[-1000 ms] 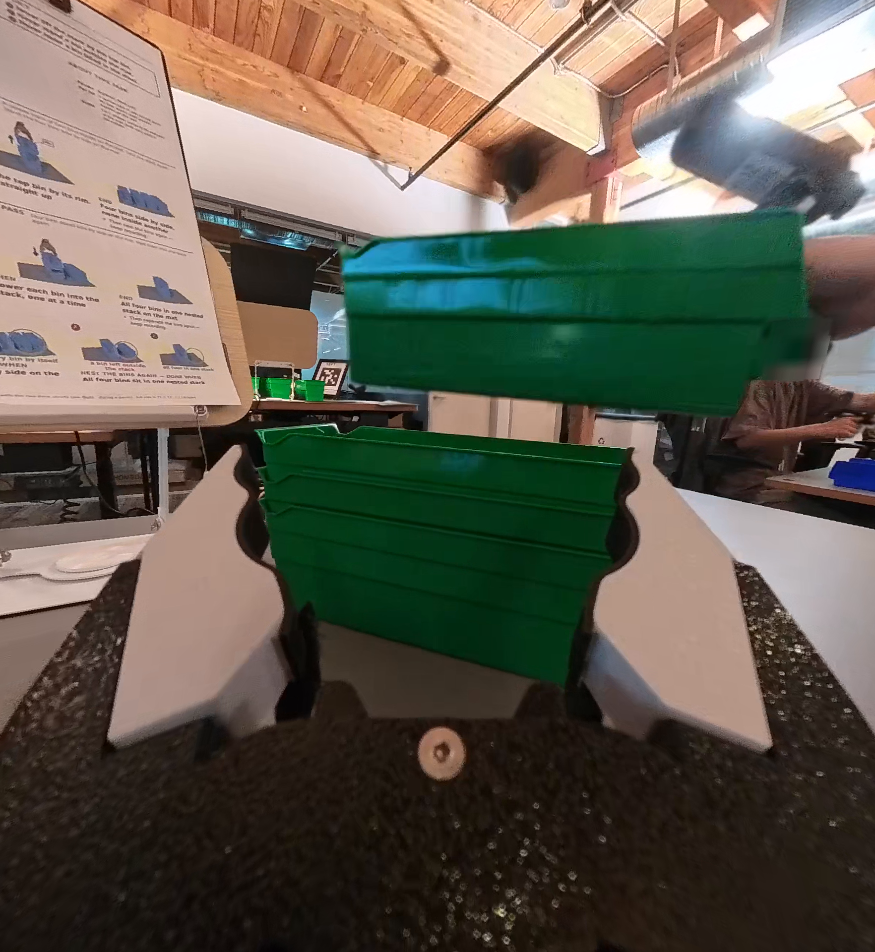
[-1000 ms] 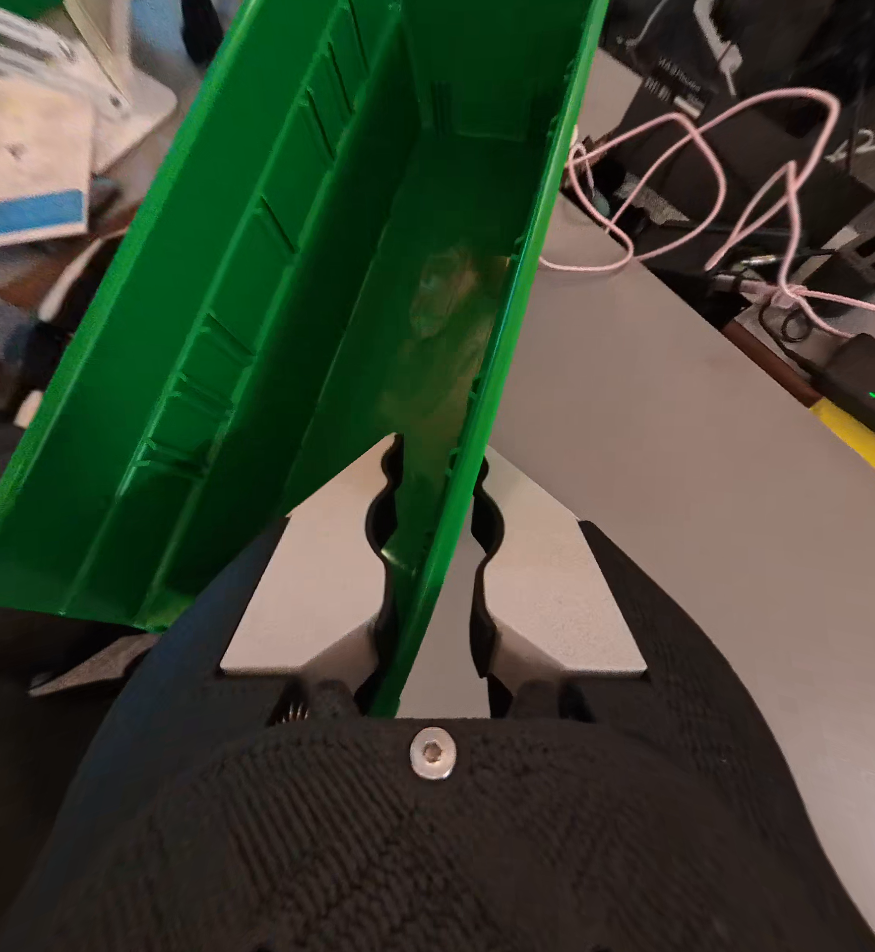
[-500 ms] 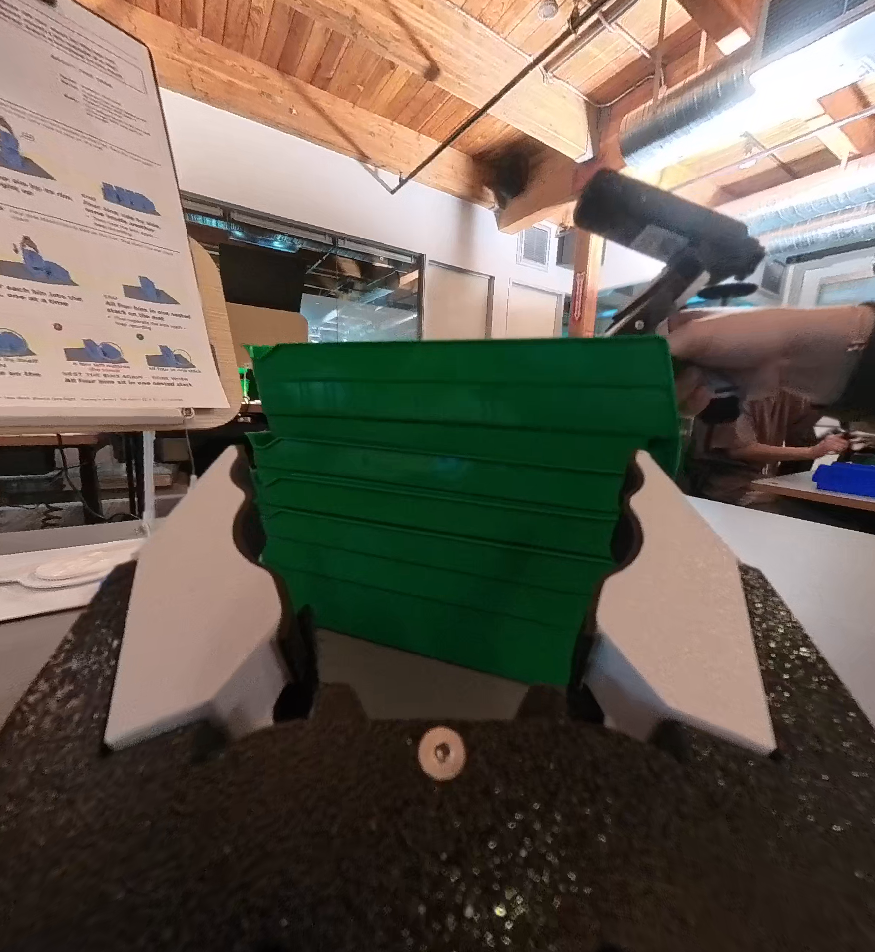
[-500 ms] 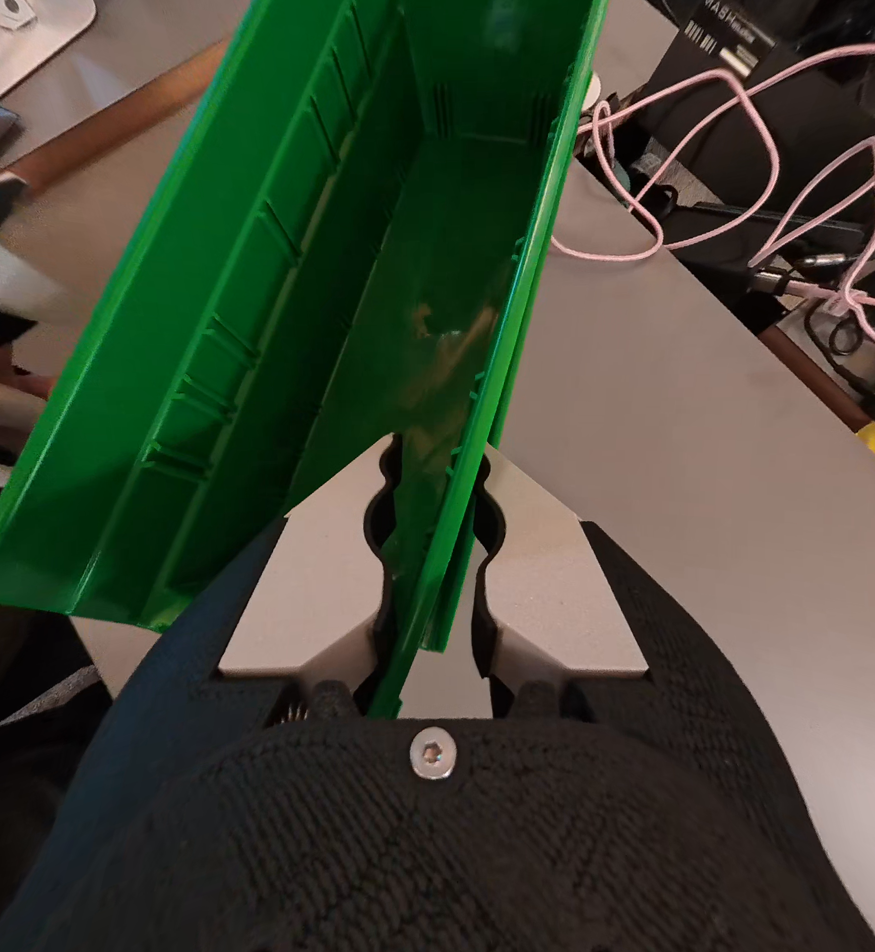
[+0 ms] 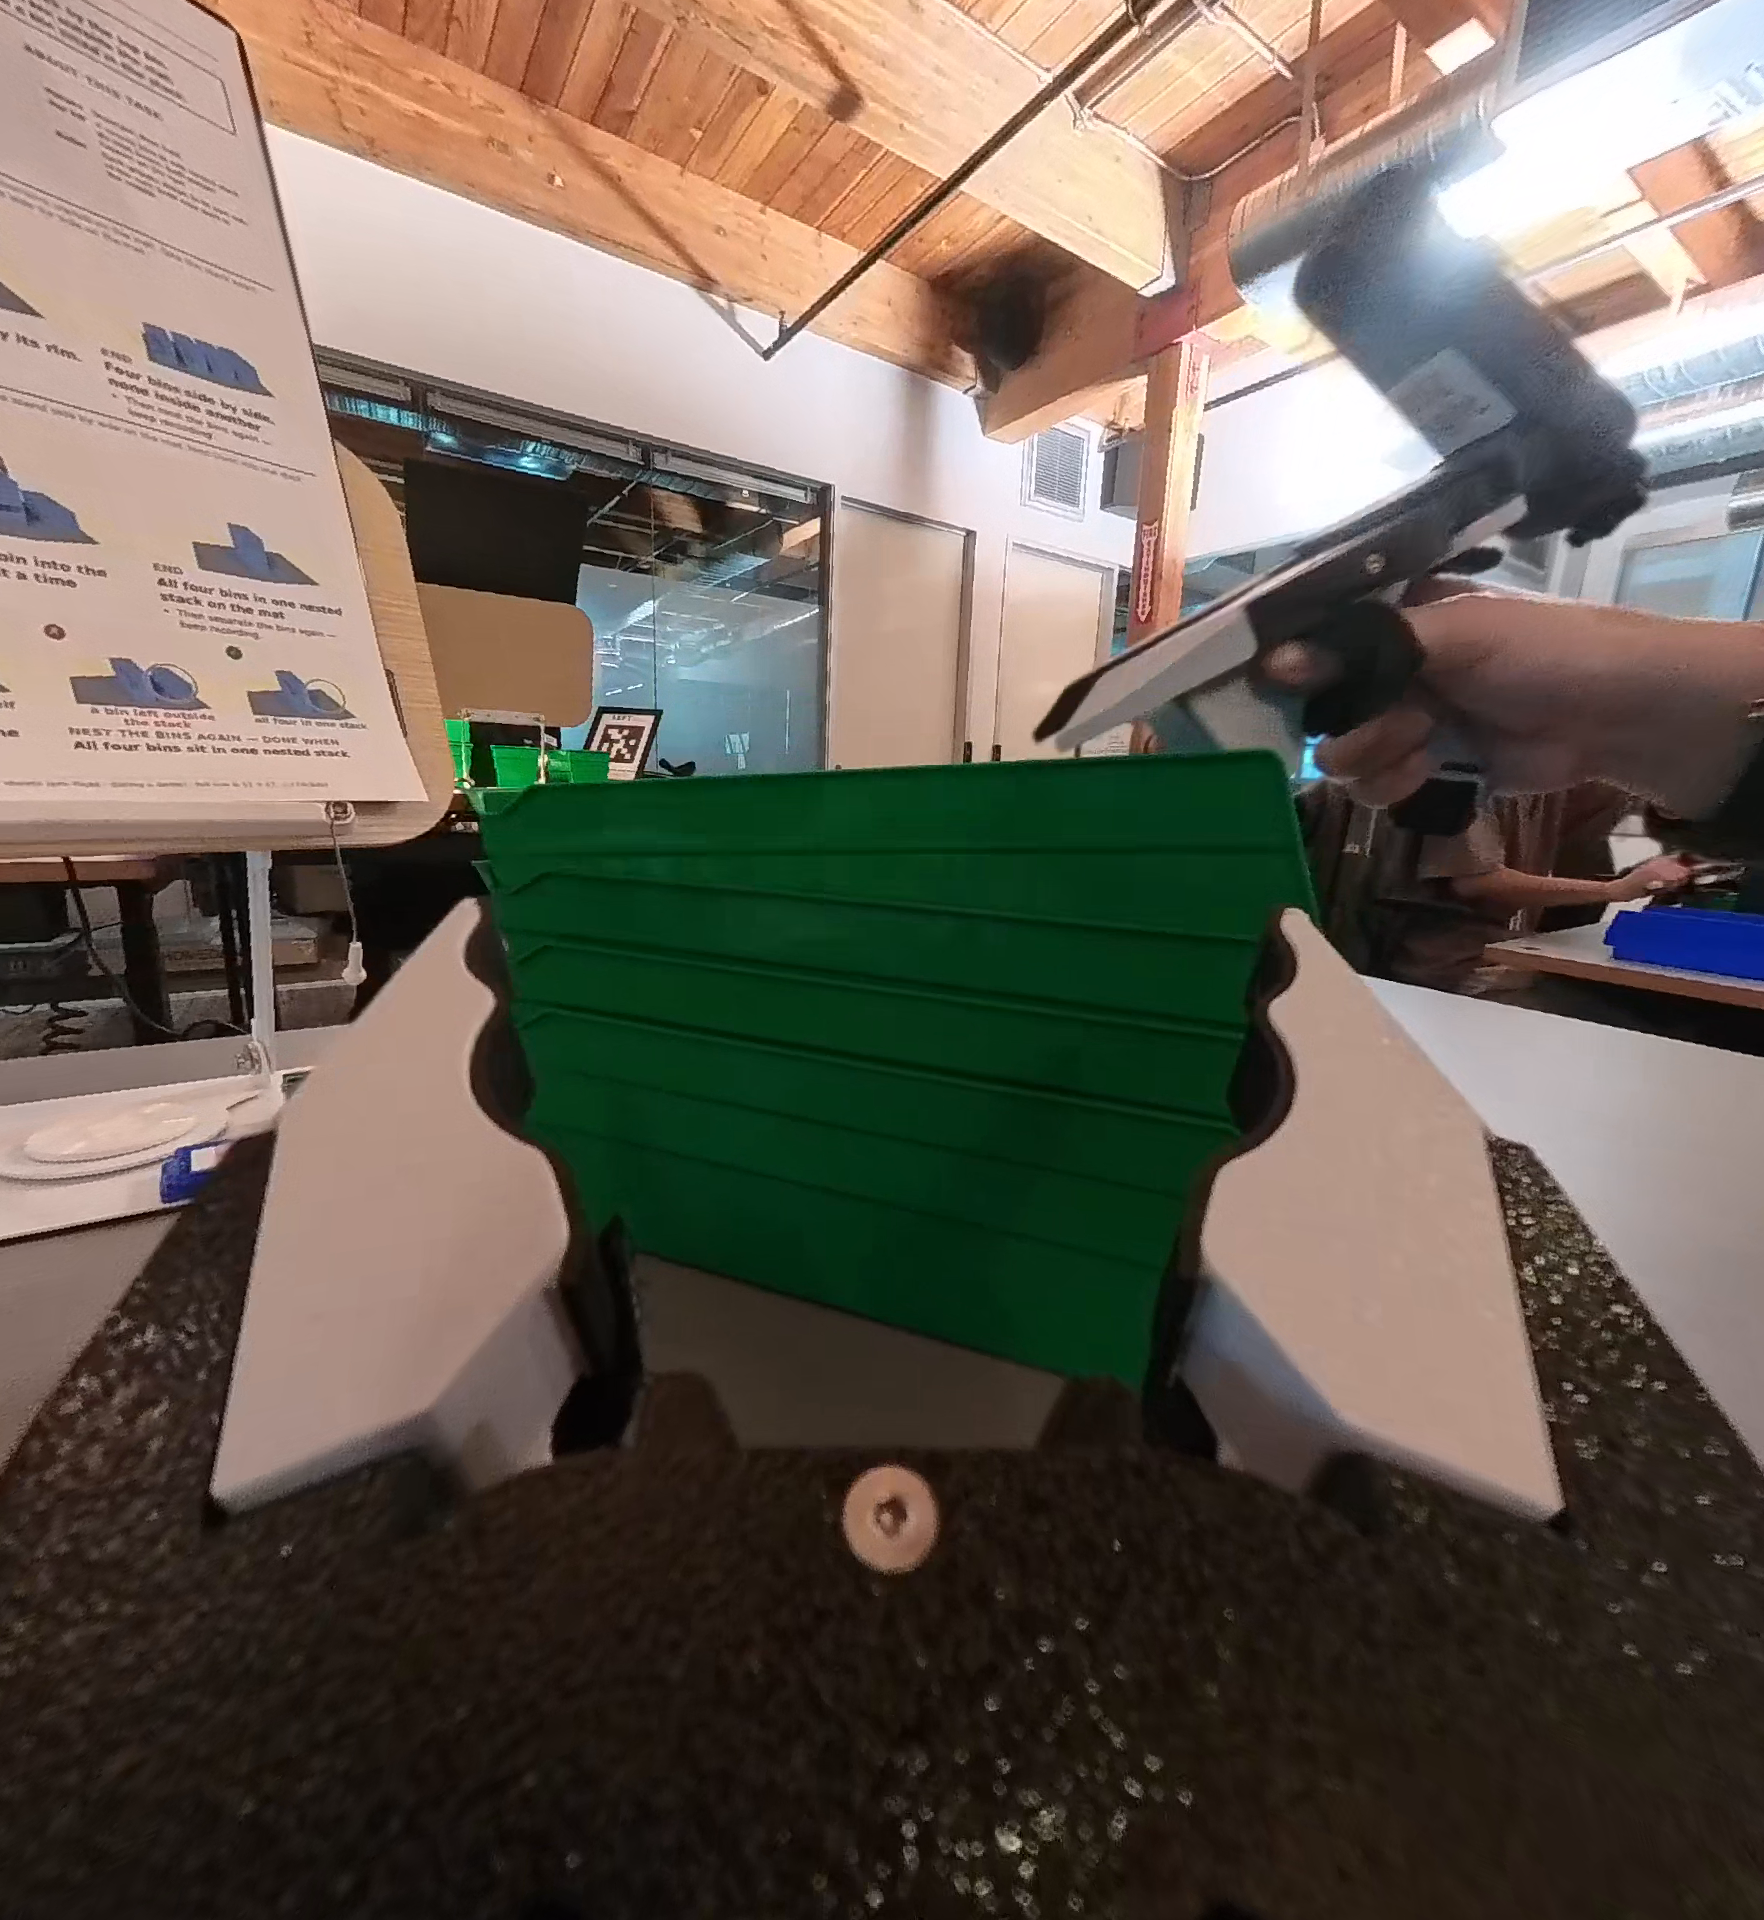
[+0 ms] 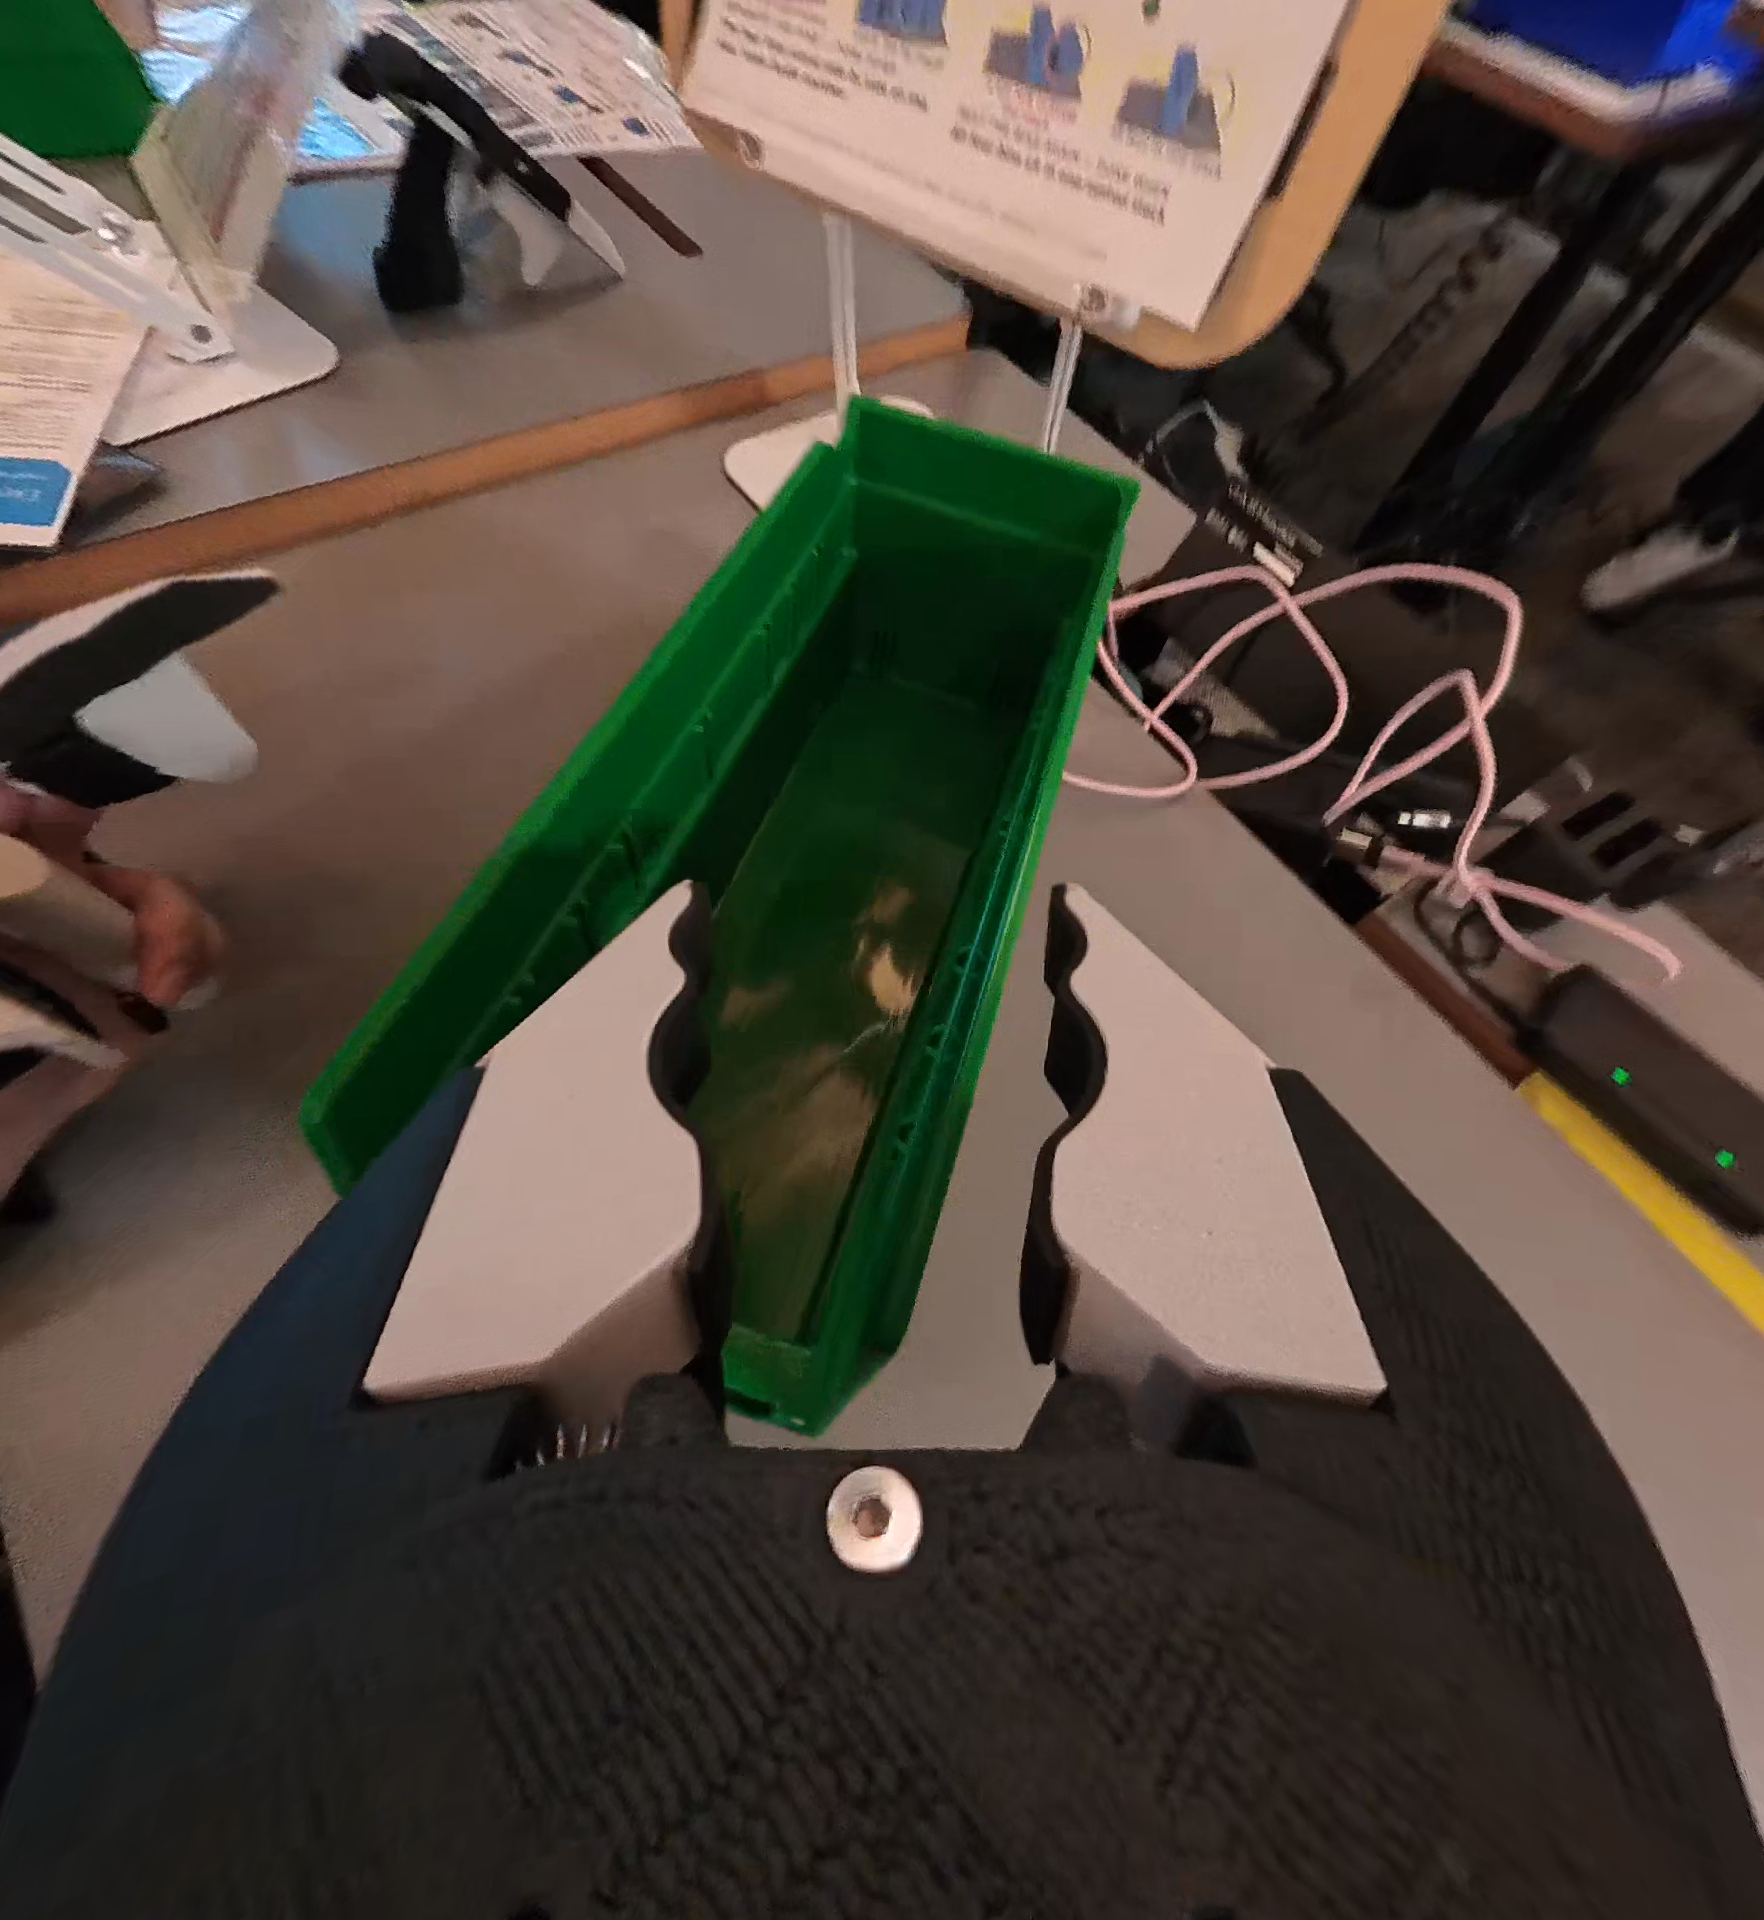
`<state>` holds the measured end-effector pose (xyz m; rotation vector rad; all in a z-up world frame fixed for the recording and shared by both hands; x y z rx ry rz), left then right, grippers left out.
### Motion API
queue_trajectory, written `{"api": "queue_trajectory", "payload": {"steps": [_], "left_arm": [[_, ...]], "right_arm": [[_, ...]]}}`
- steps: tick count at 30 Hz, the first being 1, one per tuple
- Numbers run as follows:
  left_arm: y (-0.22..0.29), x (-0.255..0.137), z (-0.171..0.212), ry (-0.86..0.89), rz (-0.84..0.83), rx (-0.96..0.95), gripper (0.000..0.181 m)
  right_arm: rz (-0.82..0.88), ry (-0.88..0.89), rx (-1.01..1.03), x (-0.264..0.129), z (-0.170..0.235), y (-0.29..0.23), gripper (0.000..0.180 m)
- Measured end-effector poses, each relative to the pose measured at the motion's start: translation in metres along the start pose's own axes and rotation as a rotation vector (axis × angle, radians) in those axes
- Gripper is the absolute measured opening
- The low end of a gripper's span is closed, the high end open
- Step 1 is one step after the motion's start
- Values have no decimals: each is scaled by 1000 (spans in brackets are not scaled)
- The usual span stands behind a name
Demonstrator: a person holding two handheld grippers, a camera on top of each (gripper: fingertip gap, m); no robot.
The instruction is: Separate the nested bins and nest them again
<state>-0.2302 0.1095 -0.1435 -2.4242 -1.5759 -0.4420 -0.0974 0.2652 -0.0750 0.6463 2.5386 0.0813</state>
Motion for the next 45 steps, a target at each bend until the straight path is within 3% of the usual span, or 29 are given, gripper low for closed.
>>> {"api": "queue_trajectory", "payload": {"steps": [3, 5, 7, 11, 13, 33, 37, 41, 45], "left_arm": [[-1, 0, 2, -4, 4, -18, 136], [-1, 1, 3, -7, 7, -24, 136], [0, 2, 3, -13, 12, -23, 136], [2, 4, 6, -31, 22, -21, 136], [3, 5, 7, -38, 26, -25, 136], [11, 11, 19, -123, 137, -76, 134], [14, 13, 22, -152, 158, -75, 134], [20, 18, 25, -183, 218, -194, 139], [28, 30, 57, -374, 241, -273, 160]], "right_arm": [[-59, 81, -136, -19, -4, -10, 59], [-200, 98, -308, -31, 5, -31, 54], [-311, 45, -505, -37, 28, -51, 56], [-289, -121, -824, -24, 71, -64, 52], [-303, -182, -887, -19, 80, -70, 33], [13, 34, -834, 12, 59, -123, 32], [-53, -25, -792, 11, 56, -123, 32], [-332, -46, -598, -14, 39, -124, 67], [-382, -173, -628, -17, 34, -109, 54]]}}
Point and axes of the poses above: each gripper's, where its closed fingertips meet, x out along the fingers, z out of its underside, y = z × x across the jaws, the point moved 4 cm from there along -x, back along the fingers, and after that the axes turned 9 degrees about z, right-handed, at the moved point
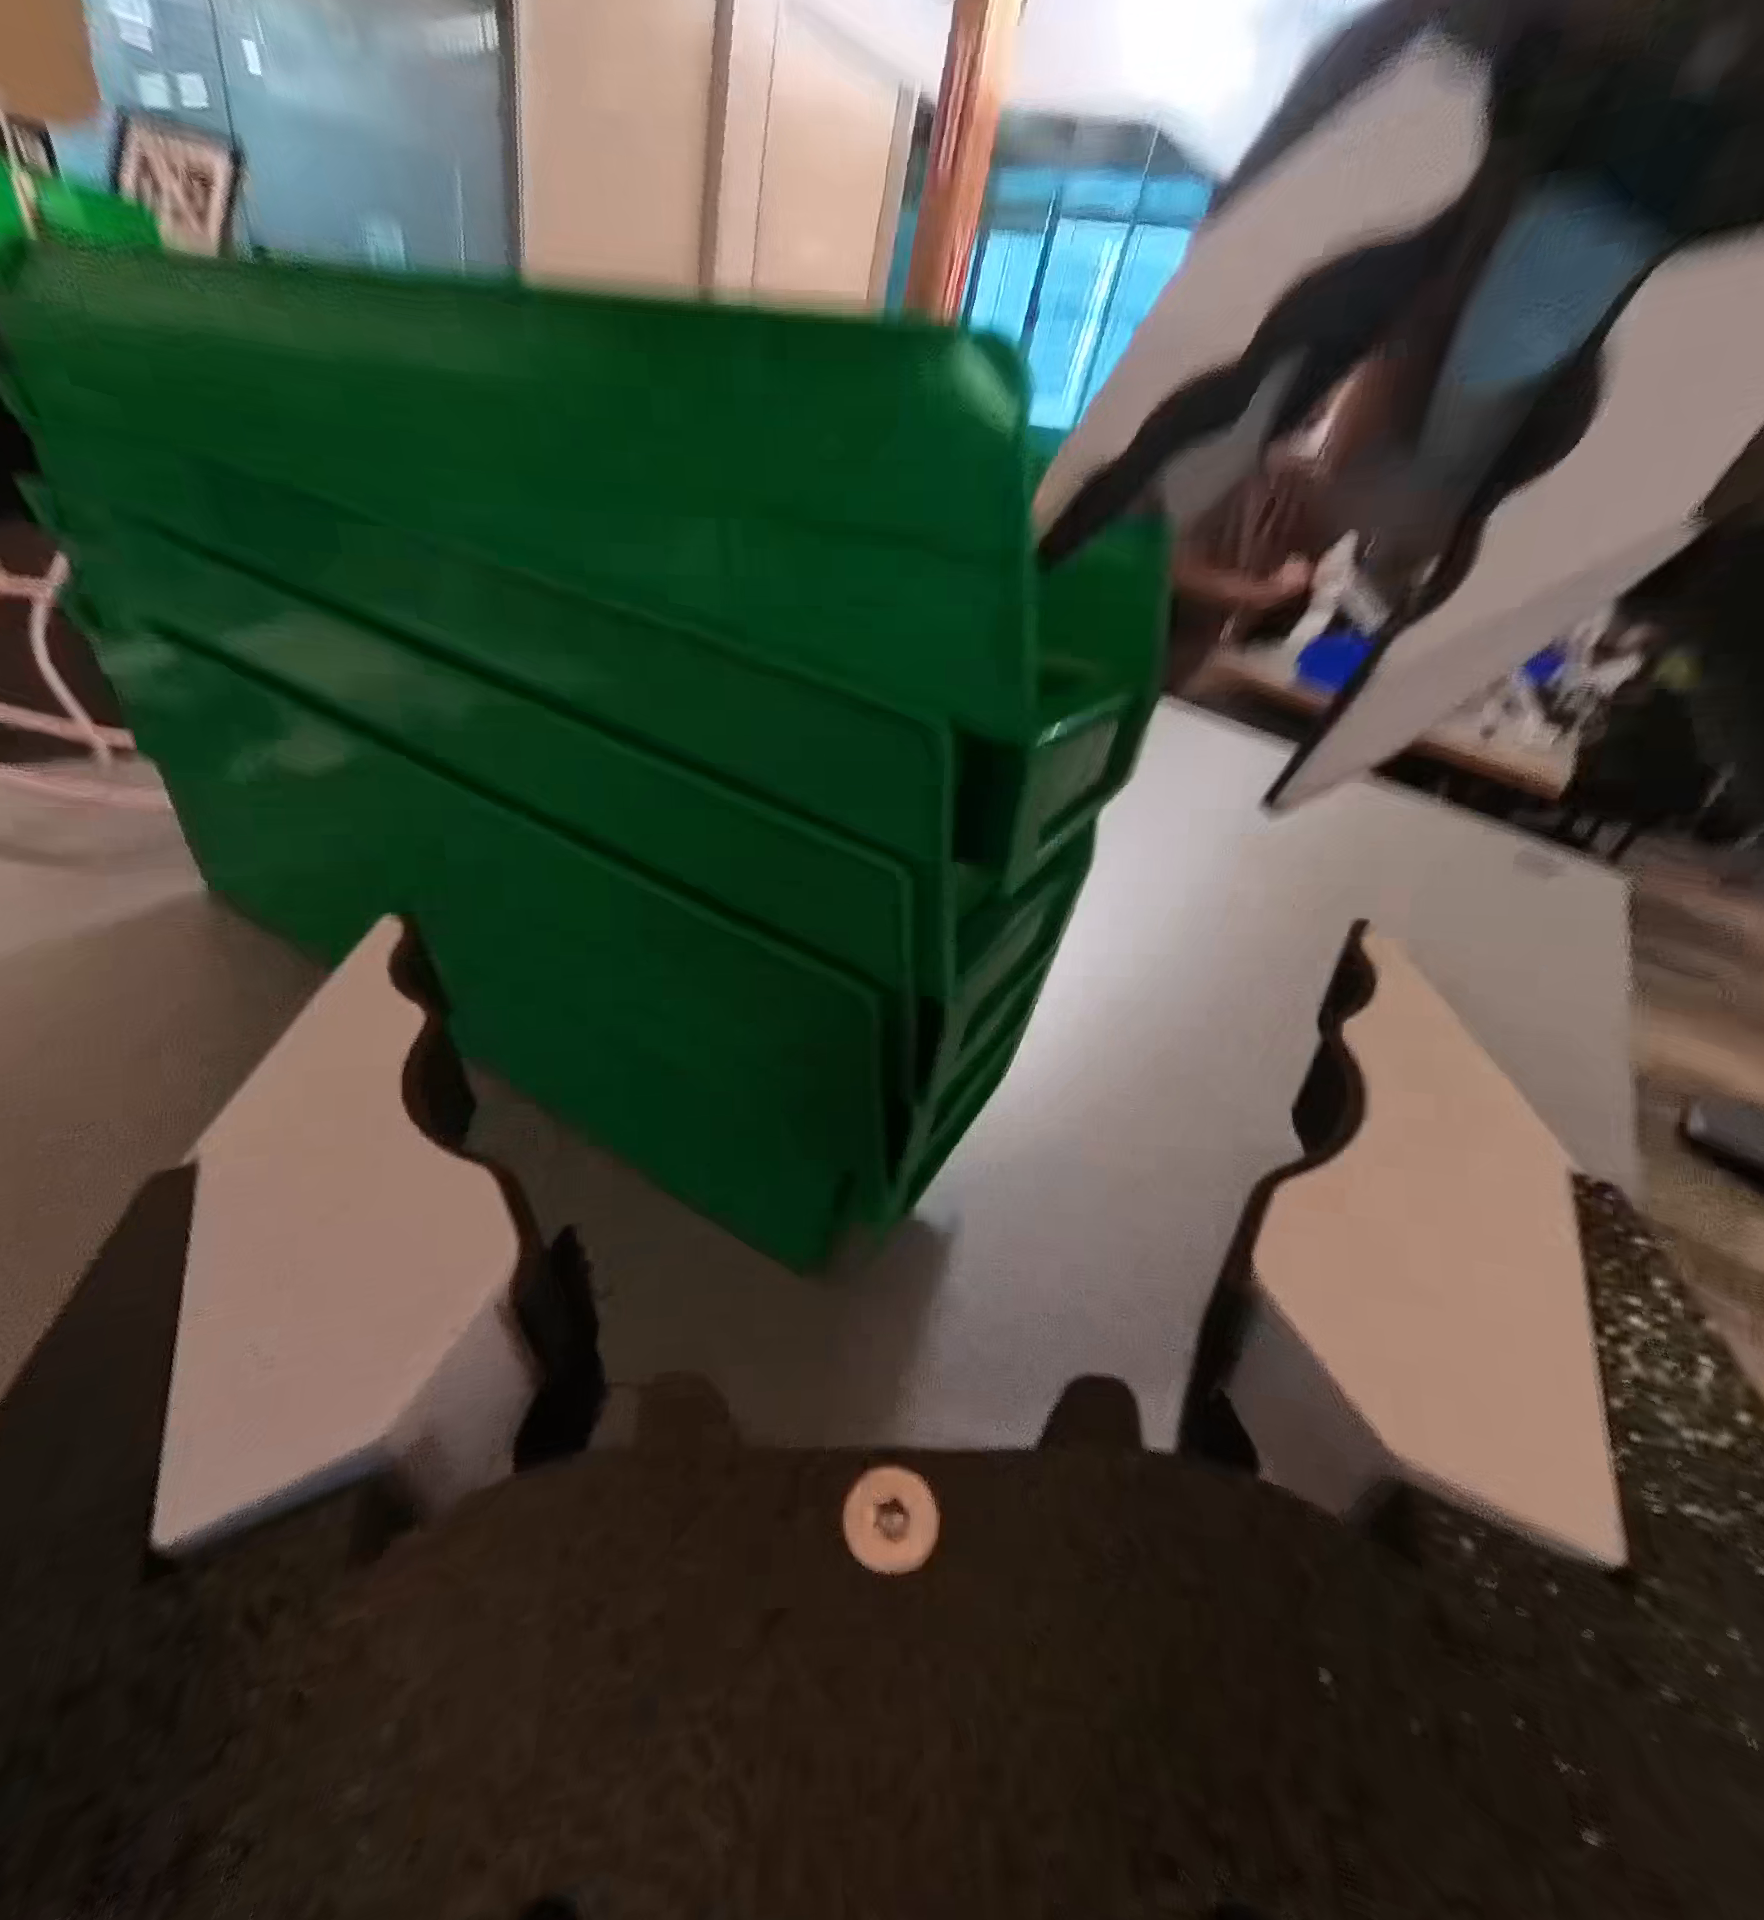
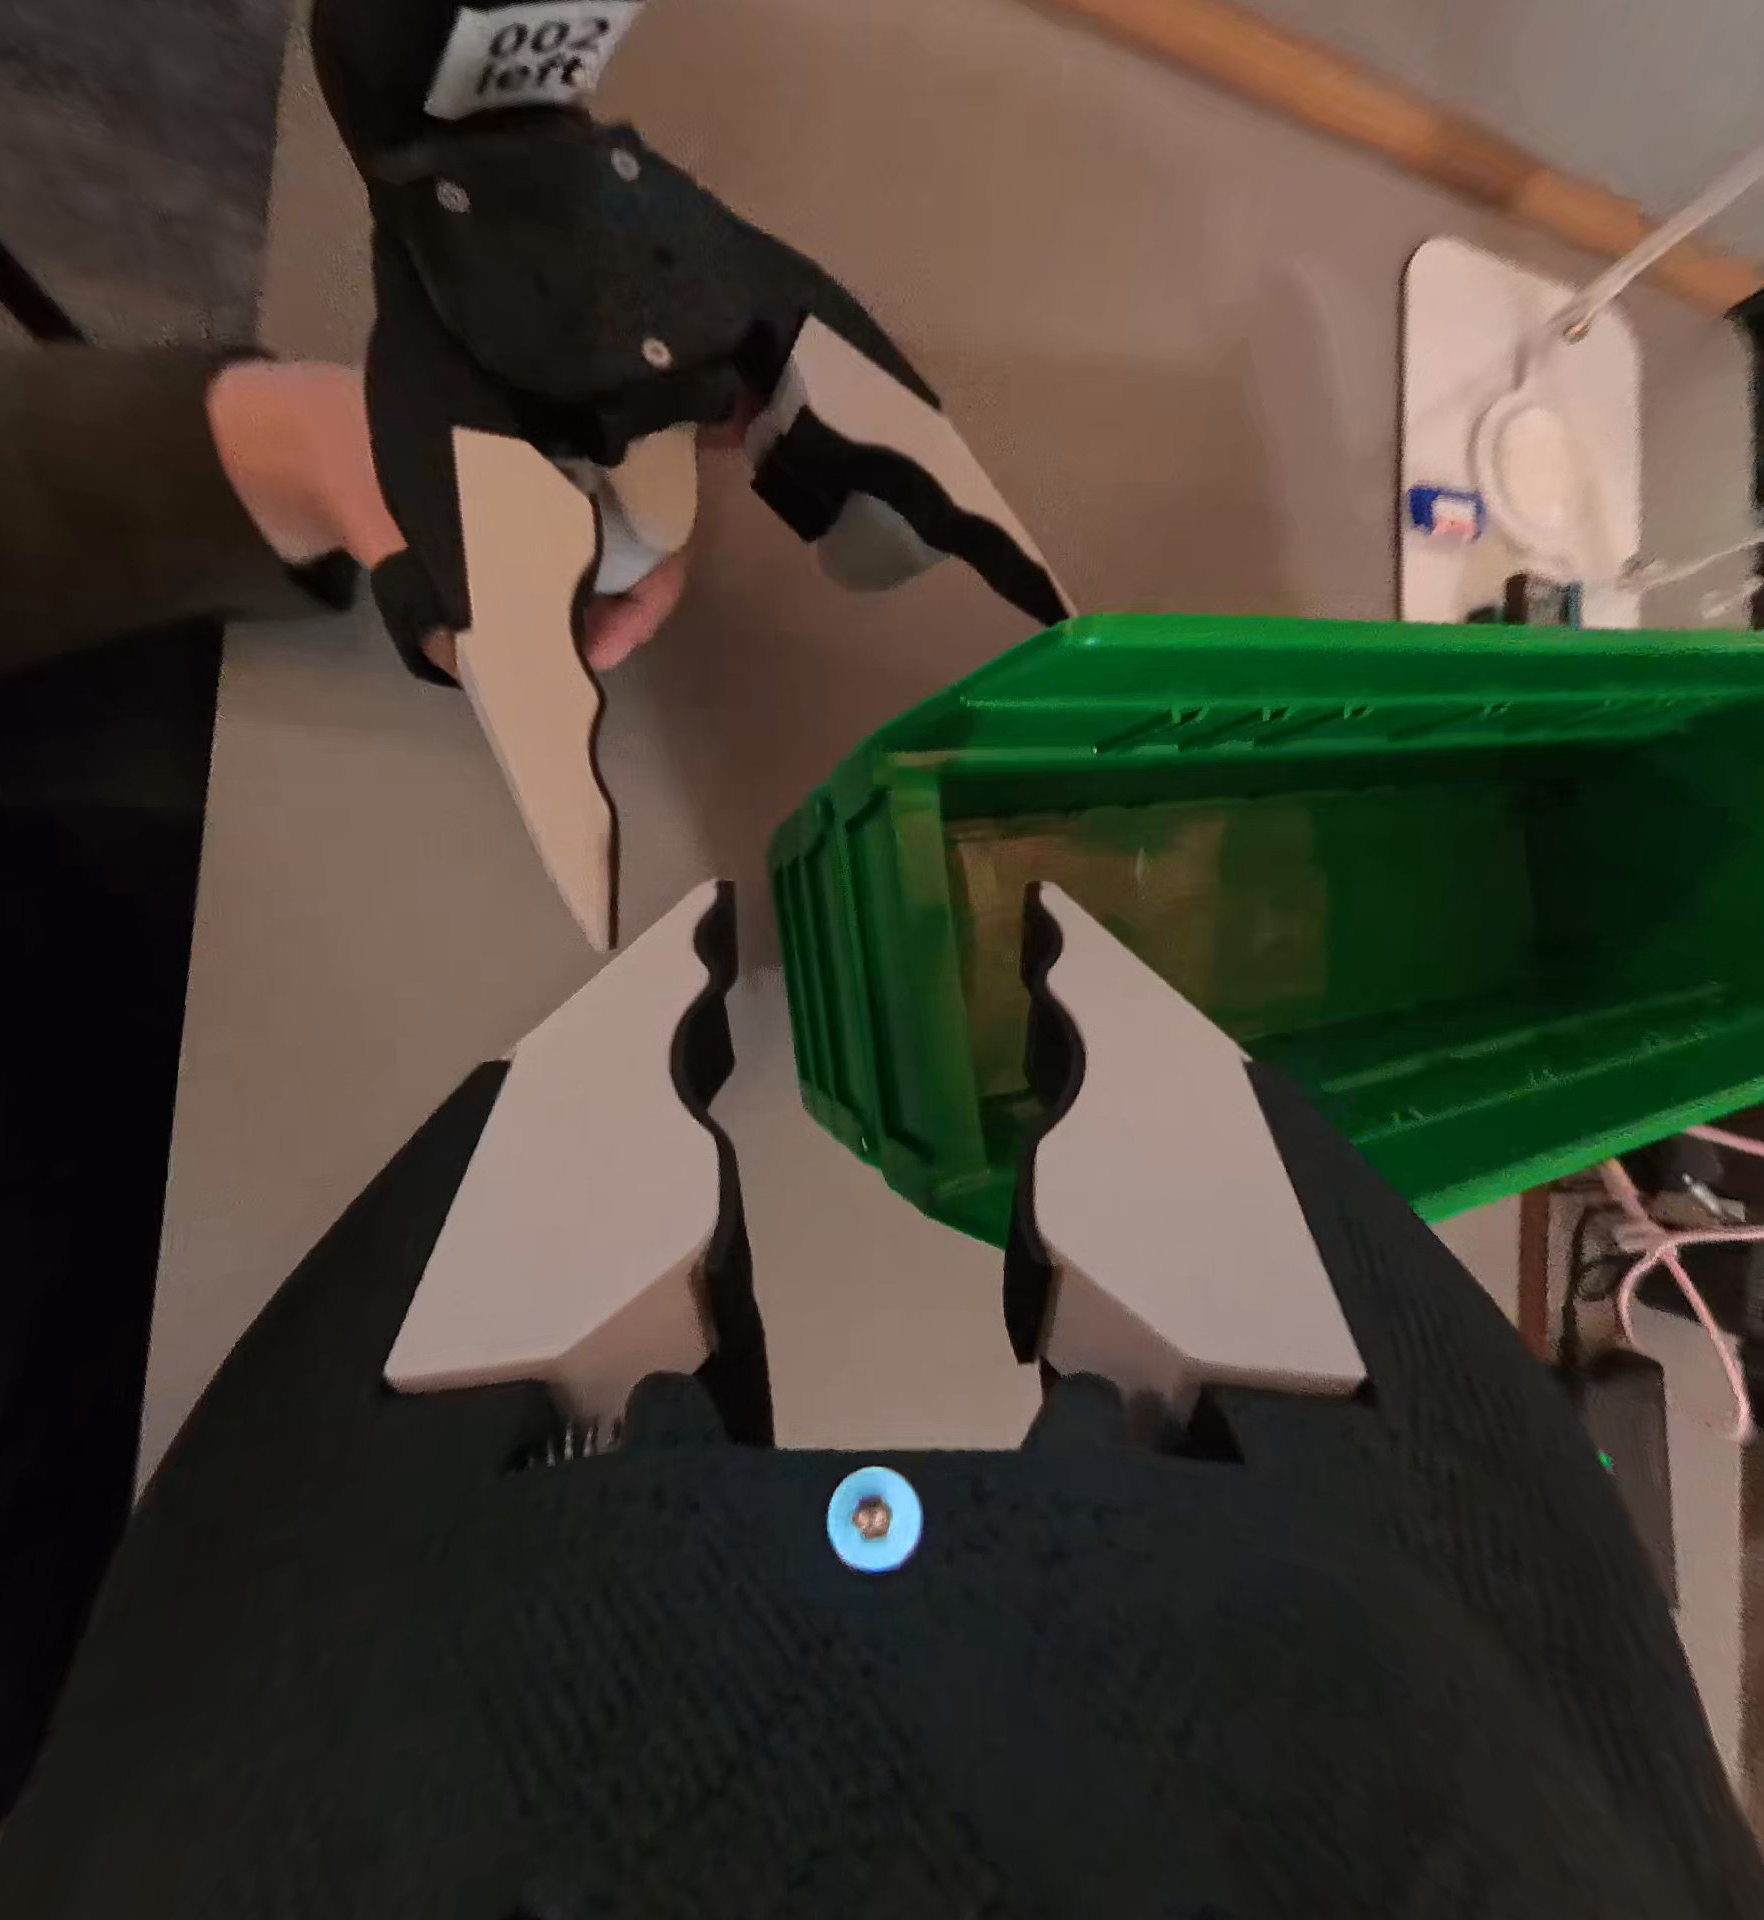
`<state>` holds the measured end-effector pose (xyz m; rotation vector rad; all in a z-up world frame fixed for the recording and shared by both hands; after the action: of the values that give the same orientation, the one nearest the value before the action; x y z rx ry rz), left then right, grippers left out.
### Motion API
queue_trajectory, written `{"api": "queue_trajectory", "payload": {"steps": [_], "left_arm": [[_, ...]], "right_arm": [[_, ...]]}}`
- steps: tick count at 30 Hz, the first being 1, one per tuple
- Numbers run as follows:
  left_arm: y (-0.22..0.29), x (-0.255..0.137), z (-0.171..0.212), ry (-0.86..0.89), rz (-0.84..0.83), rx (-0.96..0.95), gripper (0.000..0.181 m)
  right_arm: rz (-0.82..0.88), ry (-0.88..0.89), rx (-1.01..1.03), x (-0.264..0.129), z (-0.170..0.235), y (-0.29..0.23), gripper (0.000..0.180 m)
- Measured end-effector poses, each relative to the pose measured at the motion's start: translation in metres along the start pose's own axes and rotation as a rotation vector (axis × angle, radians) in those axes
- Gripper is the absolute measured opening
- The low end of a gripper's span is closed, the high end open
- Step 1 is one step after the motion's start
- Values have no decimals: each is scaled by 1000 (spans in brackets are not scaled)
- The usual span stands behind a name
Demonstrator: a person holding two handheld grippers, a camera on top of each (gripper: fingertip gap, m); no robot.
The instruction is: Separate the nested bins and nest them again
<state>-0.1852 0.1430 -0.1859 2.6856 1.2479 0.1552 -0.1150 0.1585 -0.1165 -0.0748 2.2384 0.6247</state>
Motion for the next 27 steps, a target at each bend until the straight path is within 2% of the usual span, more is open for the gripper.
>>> {"api": "queue_trajectory", "payload": {"steps": [3, 8, 11, 12, 17, 25, 26, 27], "left_arm": [[-4, 11, 18, -150, -66, 18, 160], [1, 21, 16, -180, -143, 27, 159], [2, 26, 11, -138, -195, 48, 159], [2, 29, 12, -127, -196, 34, 159], [-12, 30, 24, -162, -320, 4, 159], [-34, 27, 39, -195, -525, -18, 160], [-36, 27, 38, -174, -534, -17, 157], [-37, 25, 36, -167, -536, -35, 144]], "right_arm": [[-11, -126, -48, 8, -3, 5, 52], [-42, -464, -112, 35, 15, 3, 45], [-139, -618, 64, 48, 21, -7, 33], [-156, -622, 135, 53, 16, -5, 27], [-166, -519, 315, 67, -17, 4, 22], [-78, -487, 338, 85, -41, 5, 21], [-71, -493, 338, 87, -41, 4, 21], [-76, -501, 346, 88, -40, 3, 21]]}}
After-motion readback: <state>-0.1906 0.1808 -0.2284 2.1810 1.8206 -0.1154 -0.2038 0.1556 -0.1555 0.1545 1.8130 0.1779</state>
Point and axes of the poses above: each gripper's, where its closed fingertips meet, x out along the fingers, z out of its underside, y = z × x across the jaws, the point moved 4 cm from there along -x, back along the fingers, and after that the axes turned 9 degrees about z, right-handed, at the moved point
